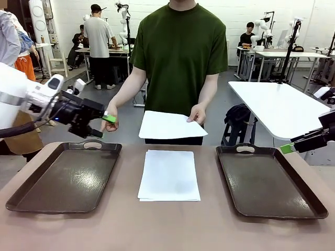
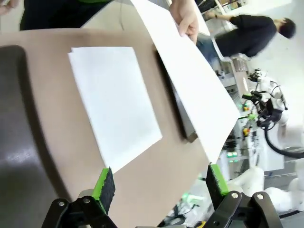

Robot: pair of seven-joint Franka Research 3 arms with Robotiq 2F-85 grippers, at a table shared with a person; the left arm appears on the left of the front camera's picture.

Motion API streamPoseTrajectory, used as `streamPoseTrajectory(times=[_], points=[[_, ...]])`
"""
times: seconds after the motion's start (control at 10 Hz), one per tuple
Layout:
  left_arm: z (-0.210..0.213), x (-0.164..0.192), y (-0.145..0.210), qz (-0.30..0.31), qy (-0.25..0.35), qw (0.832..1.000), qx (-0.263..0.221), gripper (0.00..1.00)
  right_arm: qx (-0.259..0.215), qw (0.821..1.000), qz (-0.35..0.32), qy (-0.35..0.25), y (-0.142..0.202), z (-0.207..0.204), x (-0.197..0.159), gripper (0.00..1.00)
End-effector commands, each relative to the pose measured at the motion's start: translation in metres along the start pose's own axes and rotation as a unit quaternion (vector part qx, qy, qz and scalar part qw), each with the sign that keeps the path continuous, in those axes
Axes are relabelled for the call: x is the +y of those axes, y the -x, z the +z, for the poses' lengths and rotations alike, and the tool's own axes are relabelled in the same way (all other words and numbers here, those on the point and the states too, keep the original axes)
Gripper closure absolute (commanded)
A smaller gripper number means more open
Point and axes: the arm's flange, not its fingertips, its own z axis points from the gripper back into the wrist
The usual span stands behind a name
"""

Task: Sort the A4 documents.
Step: Receive the A4 Paper.

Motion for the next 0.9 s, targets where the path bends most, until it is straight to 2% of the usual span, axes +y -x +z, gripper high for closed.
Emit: streamPoseTrajectory(times=[0.0, 0.3, 0.6, 0.8], points=[[-0.013, -0.004, -0.025, 0.044, 0.038, 0.998, 0.001, 0.0, -0.008, 1.0, 0.003, -0.009, 0.0, -0.003, -0.004, 0.0], [-0.061, -0.014, -0.047, 0.052, 0.038, 0.998, 0.027, 0.0, -0.008, 1.0, 0.003, -0.009, 0.0, -0.003, -0.004, 0.0], [-0.108, -0.015, -0.064, 0.066, 0.071, 0.993, 0.062, 0.0, -0.008, 1.0, 0.003, -0.009, 0.0, -0.003, -0.004, 0.0], [-0.127, -0.012, -0.075, 0.07, 0.053, 0.994, 0.068, 0.0, -0.008, 1.0, 0.003, -0.009, 0.0, -0.003, -0.004, 0.0]])
